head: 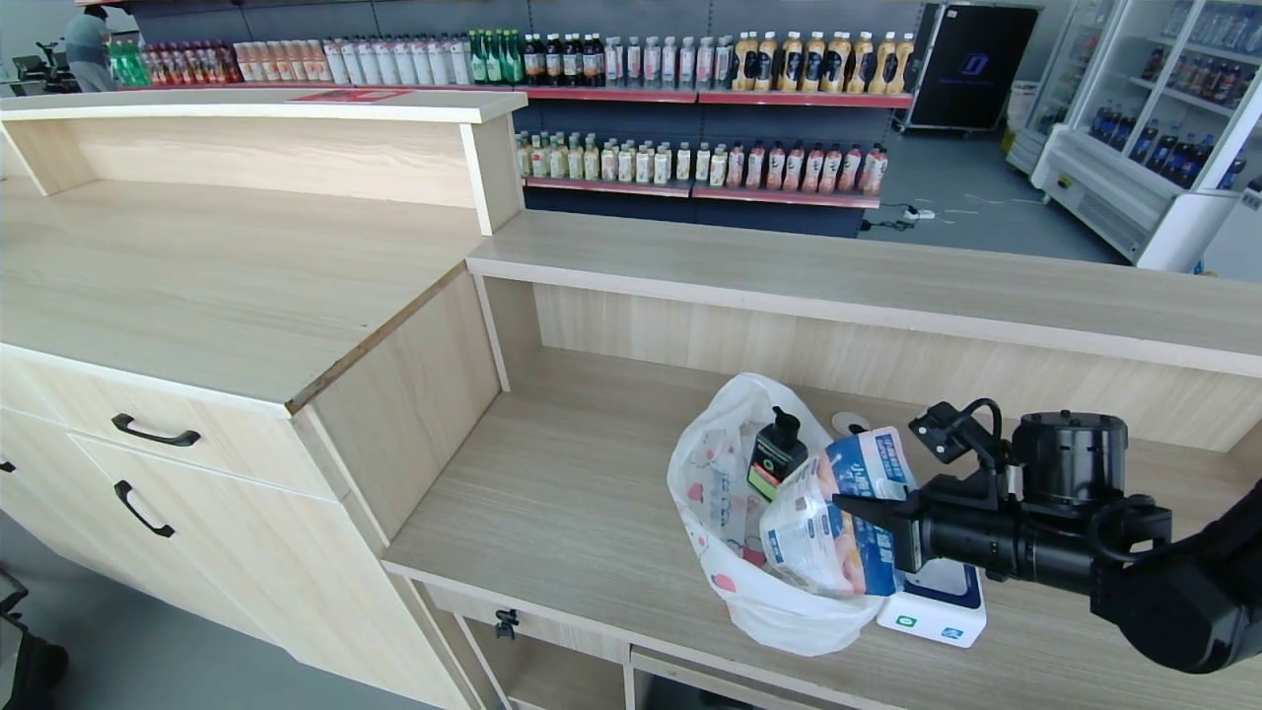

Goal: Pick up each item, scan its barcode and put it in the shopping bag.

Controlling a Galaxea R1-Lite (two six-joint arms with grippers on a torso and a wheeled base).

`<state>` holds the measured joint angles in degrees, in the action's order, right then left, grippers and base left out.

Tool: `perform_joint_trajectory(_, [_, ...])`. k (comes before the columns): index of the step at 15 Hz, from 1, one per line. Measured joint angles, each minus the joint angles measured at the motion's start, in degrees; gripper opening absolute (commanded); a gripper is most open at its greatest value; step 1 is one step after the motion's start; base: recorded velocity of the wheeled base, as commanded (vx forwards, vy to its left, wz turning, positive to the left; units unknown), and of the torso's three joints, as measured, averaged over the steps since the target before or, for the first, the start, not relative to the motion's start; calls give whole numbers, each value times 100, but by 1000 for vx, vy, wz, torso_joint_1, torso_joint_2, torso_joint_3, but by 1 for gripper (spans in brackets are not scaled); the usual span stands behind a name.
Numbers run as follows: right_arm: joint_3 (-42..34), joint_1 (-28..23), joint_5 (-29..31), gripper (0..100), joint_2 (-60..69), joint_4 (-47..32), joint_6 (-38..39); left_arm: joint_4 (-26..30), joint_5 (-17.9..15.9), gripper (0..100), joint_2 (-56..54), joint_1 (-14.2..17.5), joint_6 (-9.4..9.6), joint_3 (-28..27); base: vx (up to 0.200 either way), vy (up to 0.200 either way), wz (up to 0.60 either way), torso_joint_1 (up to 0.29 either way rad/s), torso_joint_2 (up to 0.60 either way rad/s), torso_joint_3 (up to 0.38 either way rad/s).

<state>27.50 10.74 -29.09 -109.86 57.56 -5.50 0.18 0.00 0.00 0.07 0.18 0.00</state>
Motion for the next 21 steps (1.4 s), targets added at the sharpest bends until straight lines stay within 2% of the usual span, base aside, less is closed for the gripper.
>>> perform_joint_trajectory(7, [-79, -35, 5, 0, -265, 172, -2, -2, 0, 100, 0, 2, 0, 0, 0, 0, 0, 0, 0, 0])
perform_joint_trajectory(8, [-79, -35, 9, 100, -297, 185, 0, 0, 0, 100, 0, -2, -2, 0, 0, 0, 0, 0, 0, 0])
perform_joint_trajectory(18, [-9, 12, 11, 100, 60, 265, -95, 0, 0, 100, 0, 0, 0, 0, 0, 0, 0, 0, 0, 0])
perform_joint_trajectory(21, [-55, -124, 139, 100, 631, 145, -1169, 0, 0, 100, 0, 2, 0, 0, 0, 0, 0, 0, 0, 0])
